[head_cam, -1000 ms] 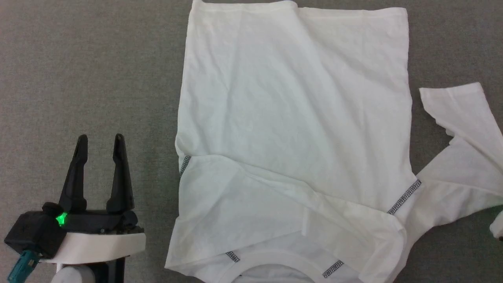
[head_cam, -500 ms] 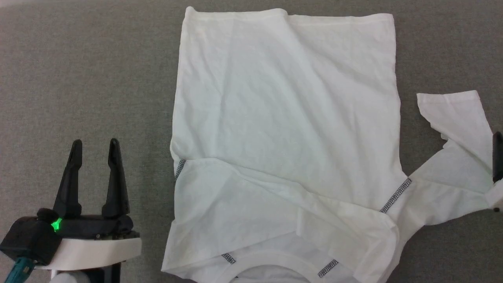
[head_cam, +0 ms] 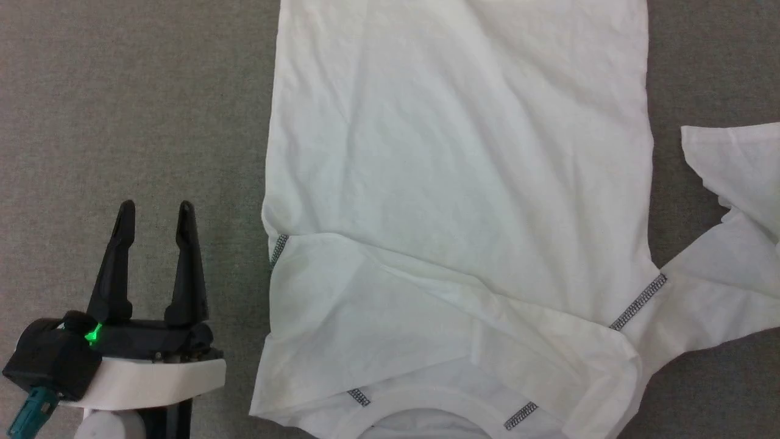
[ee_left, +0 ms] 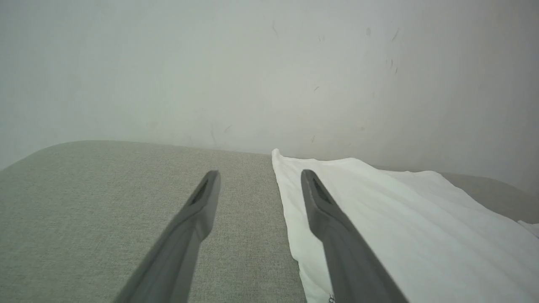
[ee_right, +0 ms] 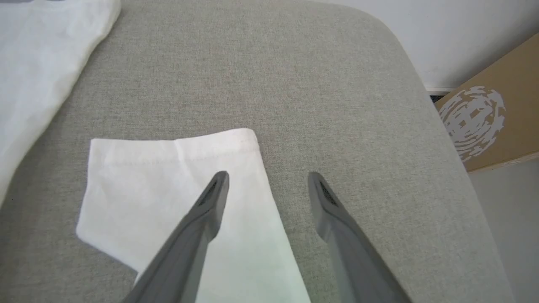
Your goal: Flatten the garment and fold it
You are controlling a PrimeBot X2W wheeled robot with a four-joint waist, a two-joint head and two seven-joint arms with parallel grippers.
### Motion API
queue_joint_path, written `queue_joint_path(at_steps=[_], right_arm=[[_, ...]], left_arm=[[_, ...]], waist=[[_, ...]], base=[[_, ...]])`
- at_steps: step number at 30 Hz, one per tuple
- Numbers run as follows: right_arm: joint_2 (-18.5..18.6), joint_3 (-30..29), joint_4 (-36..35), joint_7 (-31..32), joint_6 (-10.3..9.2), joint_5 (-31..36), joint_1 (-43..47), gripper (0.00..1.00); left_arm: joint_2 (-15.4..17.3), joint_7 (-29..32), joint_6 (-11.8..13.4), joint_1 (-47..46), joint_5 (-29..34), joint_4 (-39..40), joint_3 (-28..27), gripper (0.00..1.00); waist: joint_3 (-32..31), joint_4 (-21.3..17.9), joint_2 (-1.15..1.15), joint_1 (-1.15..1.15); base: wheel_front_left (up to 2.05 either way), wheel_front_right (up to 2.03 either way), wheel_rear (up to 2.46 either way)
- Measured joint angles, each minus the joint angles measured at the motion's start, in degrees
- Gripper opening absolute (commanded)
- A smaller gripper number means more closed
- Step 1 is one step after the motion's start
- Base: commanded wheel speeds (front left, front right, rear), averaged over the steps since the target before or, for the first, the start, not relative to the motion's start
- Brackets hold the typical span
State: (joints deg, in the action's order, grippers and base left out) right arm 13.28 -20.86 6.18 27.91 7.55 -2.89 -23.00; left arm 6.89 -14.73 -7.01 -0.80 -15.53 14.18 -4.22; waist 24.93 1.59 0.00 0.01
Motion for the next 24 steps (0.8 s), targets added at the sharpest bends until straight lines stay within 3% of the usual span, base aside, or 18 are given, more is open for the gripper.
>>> queue_joint_path(at_steps=[15,16,17,18,19,24], right_arm=[[1.52,0.00,5.86,2.52,-0.02,-0.27,-4.10,1.00],[0.91,-1.05,6.23,3.52,-0.02,-0.59,-4.58,0.96],[0.07,-2.00,6.54,4.60,-0.01,-0.99,-5.20,0.44],[-0.79,-2.91,6.61,5.63,-0.01,-1.21,-5.81,0.17],[-1.54,-3.58,6.62,6.42,0.00,-1.20,-6.36,0.00],[-3.94,-5.46,6.26,6.67,0.01,-0.38,-7.13,0.00]], left_arm=[[0.86,0.00,0.00,-1.68,0.00,-0.29,0.92,1.00],[0.94,0.00,0.00,-1.68,0.00,-0.32,0.94,1.00],[1.07,0.00,0.00,-1.70,0.00,-0.36,0.93,1.00],[1.15,0.00,0.00,-1.77,0.00,-0.36,0.96,1.00],[1.27,0.00,0.00,-1.91,0.00,-0.37,0.94,1.00],[1.71,0.00,0.00,-2.21,0.00,-0.77,0.97,1.00]], waist=[[4.28,1.92,0.00,0.00],[4.37,1.84,0.00,0.00],[4.43,1.72,0.00,0.00],[4.47,1.59,0.00,-0.01],[4.51,1.44,0.00,-0.01],[4.01,0.82,0.00,0.00]], base=[[0.00,0.00,0.00],[0.00,0.00,0.00],[0.00,0.00,0.00],[0.00,0.00,0.00],[0.00,0.00,0.00],[0.00,0.00,0.00]])
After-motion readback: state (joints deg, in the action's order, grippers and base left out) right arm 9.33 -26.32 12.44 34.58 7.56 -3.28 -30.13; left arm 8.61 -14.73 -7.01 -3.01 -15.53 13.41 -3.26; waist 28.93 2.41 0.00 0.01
